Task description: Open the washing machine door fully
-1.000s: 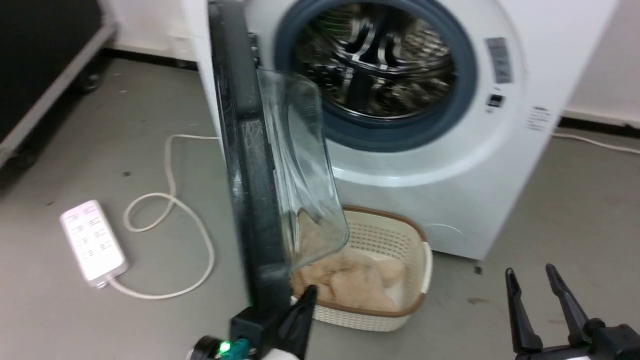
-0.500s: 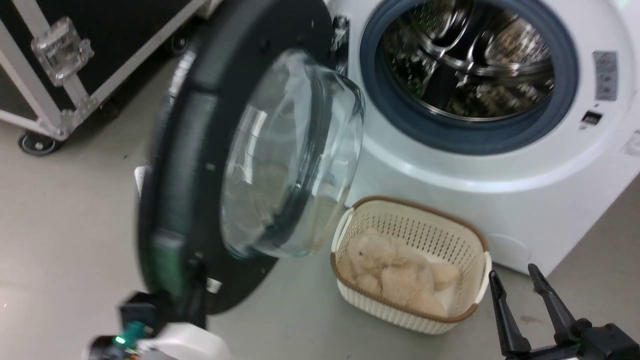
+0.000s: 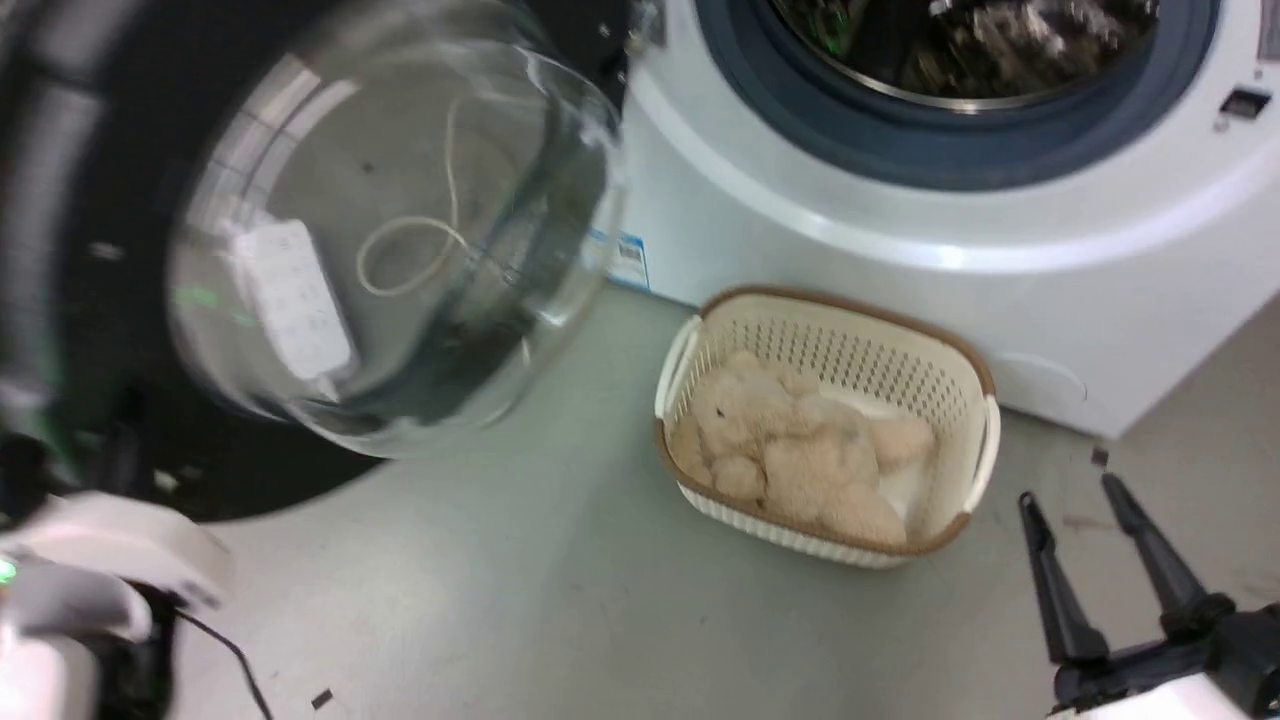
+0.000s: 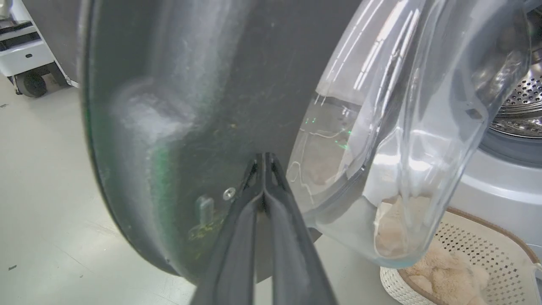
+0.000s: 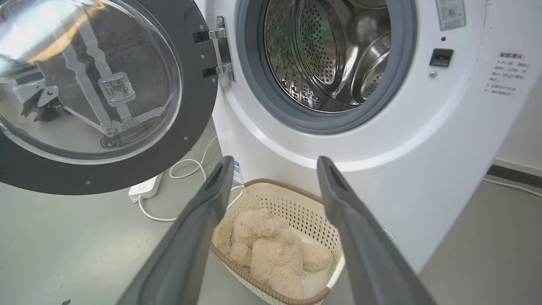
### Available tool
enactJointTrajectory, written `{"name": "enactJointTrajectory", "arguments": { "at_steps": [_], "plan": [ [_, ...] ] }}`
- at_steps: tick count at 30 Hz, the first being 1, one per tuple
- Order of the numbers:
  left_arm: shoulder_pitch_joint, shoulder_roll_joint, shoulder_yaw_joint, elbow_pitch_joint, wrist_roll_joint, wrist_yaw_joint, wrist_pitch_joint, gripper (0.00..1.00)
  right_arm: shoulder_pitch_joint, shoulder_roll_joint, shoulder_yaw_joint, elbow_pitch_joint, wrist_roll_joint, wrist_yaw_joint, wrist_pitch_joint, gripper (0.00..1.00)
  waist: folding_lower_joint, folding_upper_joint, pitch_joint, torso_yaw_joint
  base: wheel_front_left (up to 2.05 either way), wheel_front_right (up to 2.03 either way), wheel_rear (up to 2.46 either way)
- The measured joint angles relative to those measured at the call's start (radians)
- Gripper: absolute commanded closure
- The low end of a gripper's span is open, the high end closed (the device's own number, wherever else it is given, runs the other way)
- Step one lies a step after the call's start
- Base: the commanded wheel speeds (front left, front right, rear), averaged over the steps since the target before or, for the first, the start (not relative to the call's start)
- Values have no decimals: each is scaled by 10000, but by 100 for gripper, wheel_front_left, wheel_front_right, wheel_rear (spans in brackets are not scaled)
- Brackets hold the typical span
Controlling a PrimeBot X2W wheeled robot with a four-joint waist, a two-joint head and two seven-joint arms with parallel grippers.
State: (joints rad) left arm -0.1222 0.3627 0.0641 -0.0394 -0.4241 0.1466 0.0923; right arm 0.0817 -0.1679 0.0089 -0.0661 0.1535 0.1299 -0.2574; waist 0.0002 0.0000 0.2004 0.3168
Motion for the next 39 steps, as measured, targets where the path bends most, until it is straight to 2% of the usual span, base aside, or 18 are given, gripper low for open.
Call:
{"name": "enactJointTrajectory", "arguments": {
  "at_steps": [4, 10, 15, 17, 22, 31, 36, 38, 39],
  "plan": [
    [-873, 621, 652, 825, -355, -90, 117, 100, -196, -288, -29, -75, 148, 0, 0, 0, 0, 0, 576, -239, 0, 0, 0],
    [-1617, 1078, 1170, 1962, -629, -184, -79, 100, -321, -426, -48, -109, 222, 0, 0, 0, 1, 0, 978, -530, 0, 0, 0],
    [-1860, 1285, 1283, 2698, -702, -454, -610, 100, -331, -443, -107, -88, 234, 0, 0, 0, -1, 0, 908, -642, 0, 0, 0],
    [-1875, 1317, 1062, 2765, -345, -600, -1375, 100, -343, -428, -98, -86, 121, 0, 0, 0, -2, 0, 630, -677, 0, 0, 0],
    [-1587, 957, 445, 2006, 71, -635, -2000, 100, -342, -117, -451, -96, -79, 0, 0, 0, -2, 0, 70, -771, 0, 0, 0],
    [-494, -222, -874, 207, 330, -694, -2336, 100, -264, 437, -734, -104, -510, 0, 0, 0, -4, 0, -1157, -1332, 0, 0, 0],
    [364, -988, -1622, -257, 579, -422, -2462, 100, 61, 669, -892, -151, -663, 0, 0, 0, -4, 0, -1712, -1910, 0, 0, 0],
    [651, -1120, -1822, -244, 700, -324, -2579, 100, 180, 711, -826, -140, -663, 0, 0, 0, -4, 0, -1872, -2163, 0, 0, 0],
    [796, -1174, -1883, -196, 752, -251, -2608, 56, 197, 721, -788, -142, -663, 0, 0, 0, -5, 0, -1934, -2296, 0, 0, 0]
  ]
}}
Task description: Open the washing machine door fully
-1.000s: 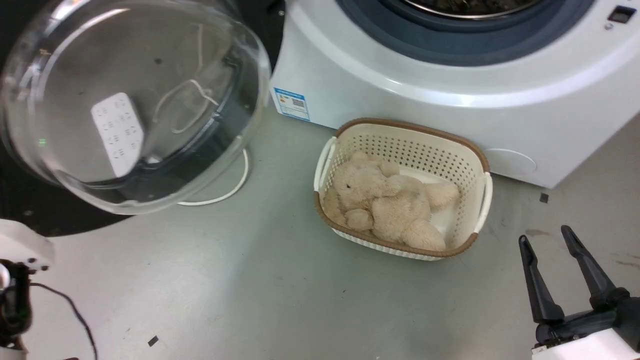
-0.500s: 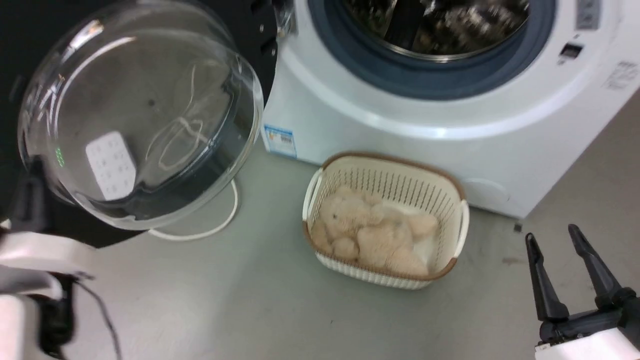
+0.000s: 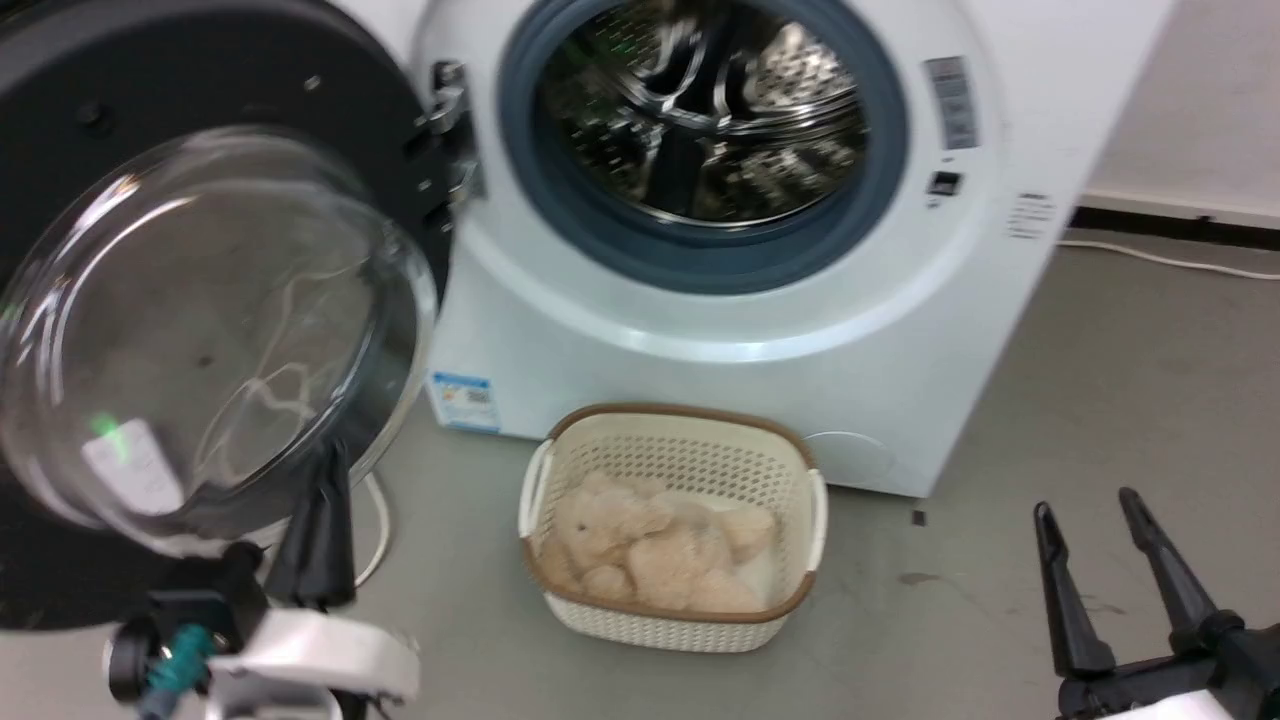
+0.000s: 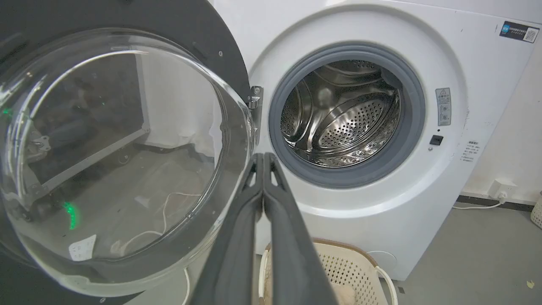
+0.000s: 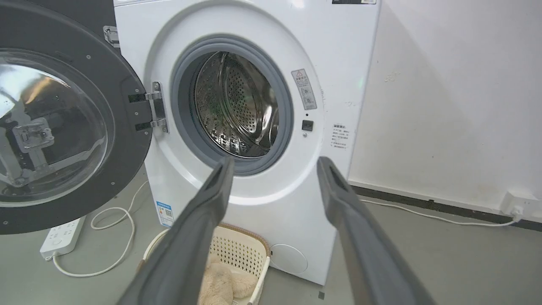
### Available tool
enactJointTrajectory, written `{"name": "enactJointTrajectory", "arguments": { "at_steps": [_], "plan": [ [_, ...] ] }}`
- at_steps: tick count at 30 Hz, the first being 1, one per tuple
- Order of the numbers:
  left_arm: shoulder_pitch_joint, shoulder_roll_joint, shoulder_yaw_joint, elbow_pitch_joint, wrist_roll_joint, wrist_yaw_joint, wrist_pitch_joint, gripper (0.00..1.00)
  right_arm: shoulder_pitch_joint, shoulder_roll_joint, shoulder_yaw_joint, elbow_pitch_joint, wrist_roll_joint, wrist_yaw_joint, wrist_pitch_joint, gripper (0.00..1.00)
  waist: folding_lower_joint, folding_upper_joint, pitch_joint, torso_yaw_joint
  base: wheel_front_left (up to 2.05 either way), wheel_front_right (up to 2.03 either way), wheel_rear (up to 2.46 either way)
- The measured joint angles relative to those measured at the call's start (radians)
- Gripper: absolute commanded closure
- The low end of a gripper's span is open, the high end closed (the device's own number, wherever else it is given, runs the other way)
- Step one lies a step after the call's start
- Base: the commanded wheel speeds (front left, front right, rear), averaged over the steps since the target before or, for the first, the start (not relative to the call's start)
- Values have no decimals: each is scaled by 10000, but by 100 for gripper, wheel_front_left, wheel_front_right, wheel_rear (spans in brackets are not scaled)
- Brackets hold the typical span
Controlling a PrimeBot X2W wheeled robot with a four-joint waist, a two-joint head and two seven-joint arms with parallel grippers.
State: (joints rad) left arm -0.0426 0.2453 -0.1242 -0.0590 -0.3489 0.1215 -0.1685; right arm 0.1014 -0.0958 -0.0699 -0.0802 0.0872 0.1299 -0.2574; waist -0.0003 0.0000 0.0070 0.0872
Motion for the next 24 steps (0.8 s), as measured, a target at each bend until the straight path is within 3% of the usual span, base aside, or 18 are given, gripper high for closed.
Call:
{"name": "enactJointTrajectory", "arguments": {
  "at_steps": [1, 14, 24],
  "plan": [
    [127, -44, -71, 69, 81, 42, -15, 0, 12, 6, 27, -2, -2, 0, 0, 0, 0, 0, -51, -123, 0, 0, 0],
    [1050, -587, -1145, 1028, 568, 111, -456, 0, 380, 196, 67, 92, -27, 0, 0, 0, 2, 0, -387, -845, 0, 0, 0],
    [1206, -497, -1386, 1363, 1179, 650, -362, 0, 548, 311, 33, 458, -86, 0, 0, 0, 2, 0, -409, -889, 0, 0, 0]
  ]
}}
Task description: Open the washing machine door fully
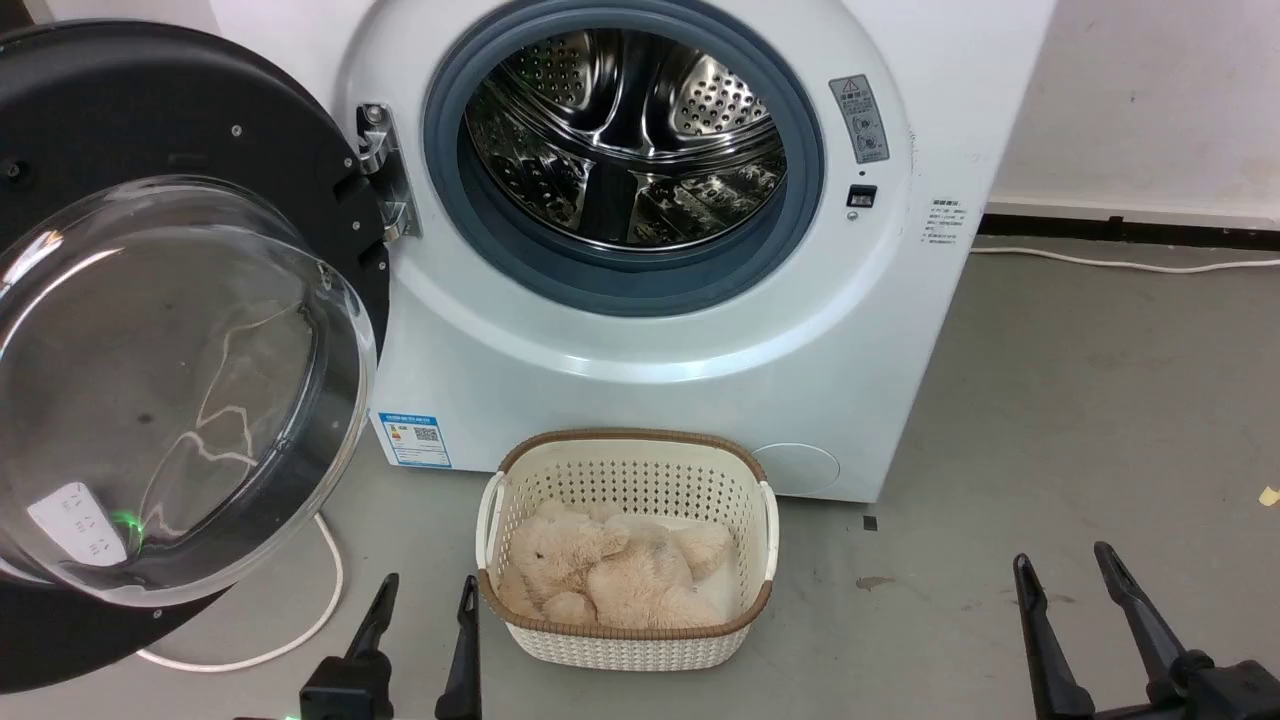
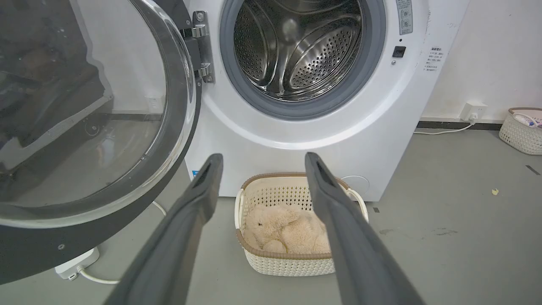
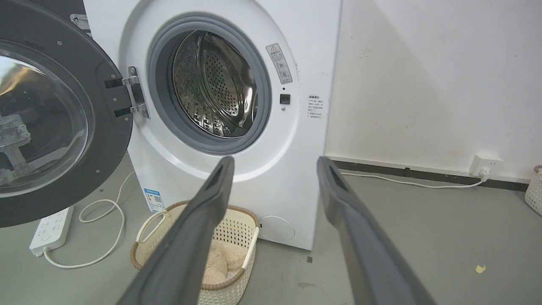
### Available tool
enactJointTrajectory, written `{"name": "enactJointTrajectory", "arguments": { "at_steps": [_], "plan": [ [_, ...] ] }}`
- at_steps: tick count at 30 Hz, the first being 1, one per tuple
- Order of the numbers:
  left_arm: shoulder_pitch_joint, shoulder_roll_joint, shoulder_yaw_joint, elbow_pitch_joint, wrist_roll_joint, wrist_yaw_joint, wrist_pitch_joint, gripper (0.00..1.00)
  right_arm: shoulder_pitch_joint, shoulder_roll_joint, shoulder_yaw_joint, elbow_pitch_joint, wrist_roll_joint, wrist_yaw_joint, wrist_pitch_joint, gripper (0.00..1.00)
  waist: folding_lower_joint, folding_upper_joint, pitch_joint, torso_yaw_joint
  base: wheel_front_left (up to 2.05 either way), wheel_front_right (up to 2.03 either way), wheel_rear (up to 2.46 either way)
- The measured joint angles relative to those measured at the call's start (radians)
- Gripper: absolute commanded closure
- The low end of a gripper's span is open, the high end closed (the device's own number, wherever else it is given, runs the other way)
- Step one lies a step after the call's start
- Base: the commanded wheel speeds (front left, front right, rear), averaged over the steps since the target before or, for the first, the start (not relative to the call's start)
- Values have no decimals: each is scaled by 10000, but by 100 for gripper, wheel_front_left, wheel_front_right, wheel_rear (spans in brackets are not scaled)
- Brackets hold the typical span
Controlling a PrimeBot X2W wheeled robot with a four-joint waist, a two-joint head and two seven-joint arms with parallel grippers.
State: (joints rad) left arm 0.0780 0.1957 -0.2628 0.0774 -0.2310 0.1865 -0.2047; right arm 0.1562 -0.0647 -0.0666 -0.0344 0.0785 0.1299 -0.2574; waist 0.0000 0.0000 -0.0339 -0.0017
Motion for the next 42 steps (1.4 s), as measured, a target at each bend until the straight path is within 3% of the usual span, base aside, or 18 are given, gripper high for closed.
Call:
{"name": "enactJointTrajectory", "arguments": {
  "at_steps": [11, 12, 42],
  "plan": [
    [1, 44, -201, -134, -10, 27, 123, 0, -2, 31, 21, 107, -13, 0, 0, 0, 0, 0, 6, -62, 0, 0, 0],
    [-1, 40, -196, -134, -8, 31, 123, 100, -3, 31, 25, 109, -12, 0, 4, 100, 0, 0, 7, -65, 0, 0, 0],
    [-17, -236, 328, -213, 372, -320, 472, 100, -209, 29, 142, 132, -90, 0, 504, 100, 1, 0, 77, -49, 0, 0, 0]
  ]
}}
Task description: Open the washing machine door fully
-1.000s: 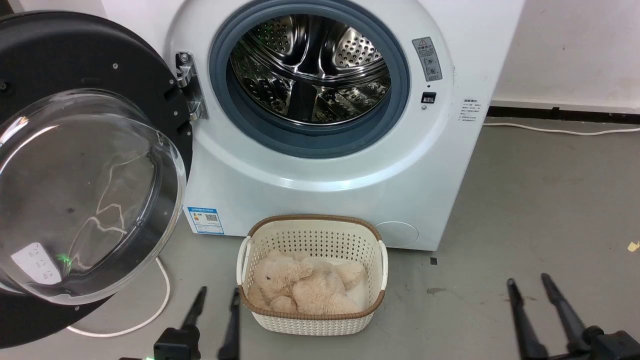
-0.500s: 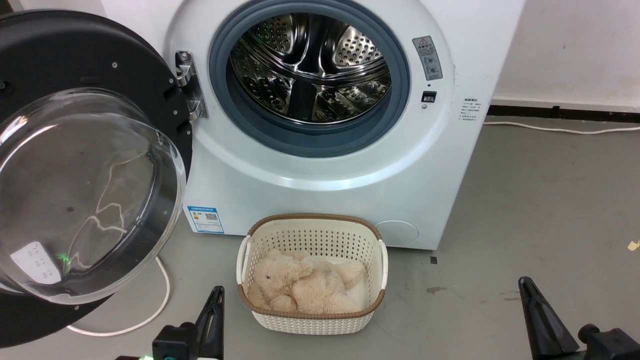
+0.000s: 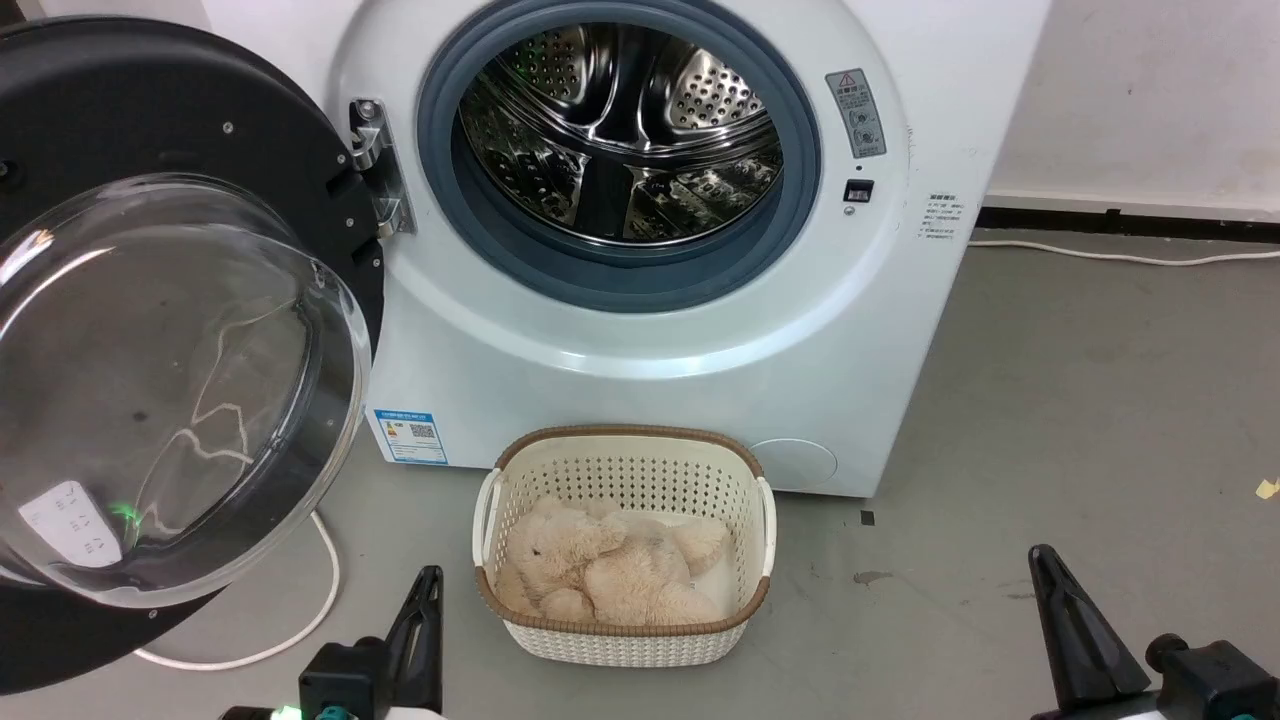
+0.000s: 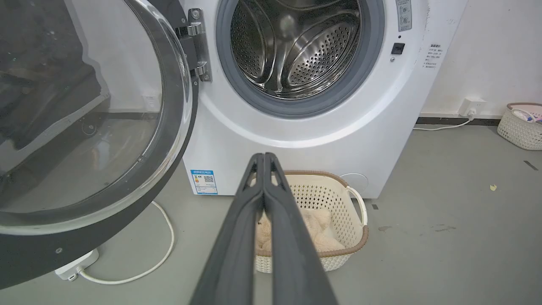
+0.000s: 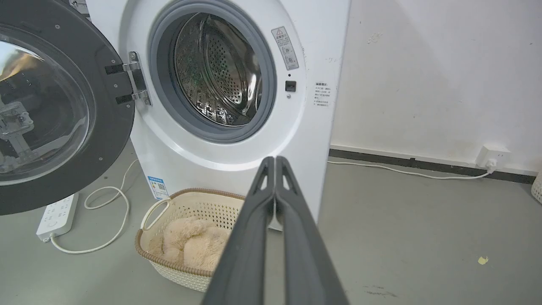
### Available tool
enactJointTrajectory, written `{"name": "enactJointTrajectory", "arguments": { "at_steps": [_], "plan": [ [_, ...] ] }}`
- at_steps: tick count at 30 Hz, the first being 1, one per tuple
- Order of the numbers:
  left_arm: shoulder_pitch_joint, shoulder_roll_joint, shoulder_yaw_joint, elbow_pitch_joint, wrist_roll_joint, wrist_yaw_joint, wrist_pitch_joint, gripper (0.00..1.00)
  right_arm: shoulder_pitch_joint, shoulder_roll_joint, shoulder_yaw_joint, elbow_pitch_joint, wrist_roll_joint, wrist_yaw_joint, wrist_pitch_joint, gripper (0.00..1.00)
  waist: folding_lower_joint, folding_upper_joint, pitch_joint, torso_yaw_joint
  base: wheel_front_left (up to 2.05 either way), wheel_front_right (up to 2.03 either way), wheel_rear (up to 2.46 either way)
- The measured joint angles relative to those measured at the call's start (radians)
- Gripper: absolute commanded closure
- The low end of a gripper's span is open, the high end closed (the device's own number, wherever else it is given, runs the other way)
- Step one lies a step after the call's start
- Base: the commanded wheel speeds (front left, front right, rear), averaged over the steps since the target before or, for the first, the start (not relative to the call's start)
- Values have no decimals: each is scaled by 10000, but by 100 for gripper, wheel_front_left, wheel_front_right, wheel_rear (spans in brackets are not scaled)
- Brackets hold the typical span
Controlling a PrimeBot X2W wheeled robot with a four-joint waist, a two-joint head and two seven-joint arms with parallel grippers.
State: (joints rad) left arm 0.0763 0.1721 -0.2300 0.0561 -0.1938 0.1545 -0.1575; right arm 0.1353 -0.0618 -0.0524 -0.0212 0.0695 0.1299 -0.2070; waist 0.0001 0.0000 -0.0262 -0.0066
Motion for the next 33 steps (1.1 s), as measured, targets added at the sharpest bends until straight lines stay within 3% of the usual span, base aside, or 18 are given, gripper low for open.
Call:
{"name": "enactJointTrajectory", "arguments": {
  "at_steps": [33],
  "plan": [
    [-179, -357, 765, -188, 610, -518, 518, 100, -377, 4, 169, 81, -226, 0, 658, 100, 0, 0, 87, 22, 0, 0, 0]
  ]
}}
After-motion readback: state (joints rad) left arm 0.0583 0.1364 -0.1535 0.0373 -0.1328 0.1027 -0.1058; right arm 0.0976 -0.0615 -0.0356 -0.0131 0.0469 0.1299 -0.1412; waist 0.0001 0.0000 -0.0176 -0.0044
